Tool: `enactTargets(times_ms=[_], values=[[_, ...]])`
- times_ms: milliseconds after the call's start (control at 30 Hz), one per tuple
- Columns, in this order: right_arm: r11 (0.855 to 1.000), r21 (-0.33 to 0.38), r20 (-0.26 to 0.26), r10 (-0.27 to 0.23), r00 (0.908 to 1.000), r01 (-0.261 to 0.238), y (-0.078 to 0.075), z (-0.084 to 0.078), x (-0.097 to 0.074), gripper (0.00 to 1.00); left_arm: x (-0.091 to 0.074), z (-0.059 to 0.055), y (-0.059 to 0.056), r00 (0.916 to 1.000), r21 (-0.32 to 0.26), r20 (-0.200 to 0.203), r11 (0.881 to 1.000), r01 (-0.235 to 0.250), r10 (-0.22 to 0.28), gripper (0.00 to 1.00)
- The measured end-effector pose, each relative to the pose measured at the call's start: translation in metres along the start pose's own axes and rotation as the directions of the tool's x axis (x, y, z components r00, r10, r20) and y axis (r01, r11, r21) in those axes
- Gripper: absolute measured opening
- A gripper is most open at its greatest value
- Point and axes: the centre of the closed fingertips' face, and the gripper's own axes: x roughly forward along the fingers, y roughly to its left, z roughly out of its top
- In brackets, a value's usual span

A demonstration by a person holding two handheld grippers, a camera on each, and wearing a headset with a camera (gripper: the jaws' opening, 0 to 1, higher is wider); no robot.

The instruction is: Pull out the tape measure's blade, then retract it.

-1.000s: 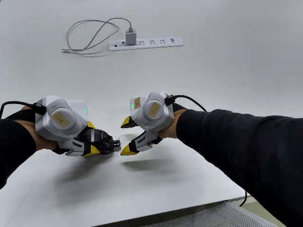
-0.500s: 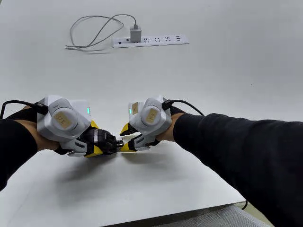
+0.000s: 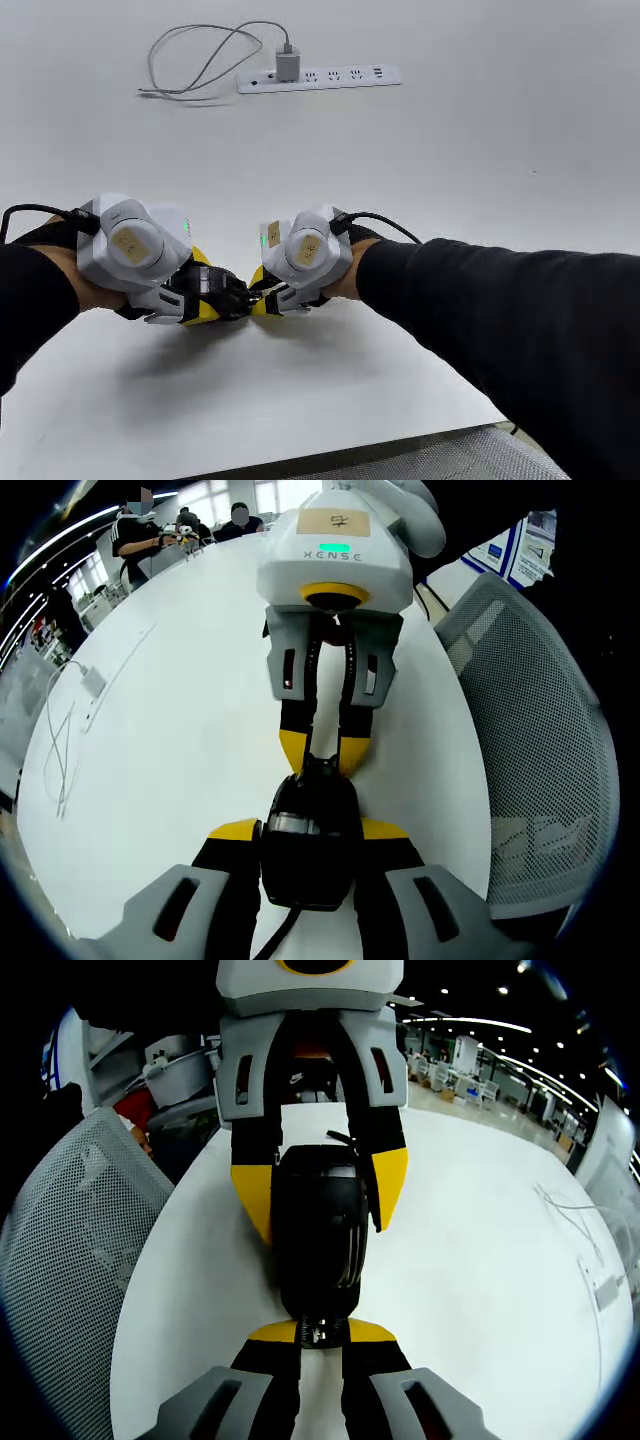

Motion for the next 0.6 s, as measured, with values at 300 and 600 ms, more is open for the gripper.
enactTargets(times_ms=[300,600], values=[[1.000,-0.012,-0.005,0.004,1.0000,-0.004,-0.0003,-0.0014,-0.0016,0.09,-0.0006,-0.0001,-0.0006,1.0000,0.008,-0.002,1.000,-0.007,0.007,0.30],[1.000,0.011,-0.005,-0.007,1.0000,0.007,-0.0034,-0.0033,-0.0036,0.08,-0.0014,-0.0006,0.0001,1.0000,0.003,0.004,1.000,0.000,0.000,0.30]])
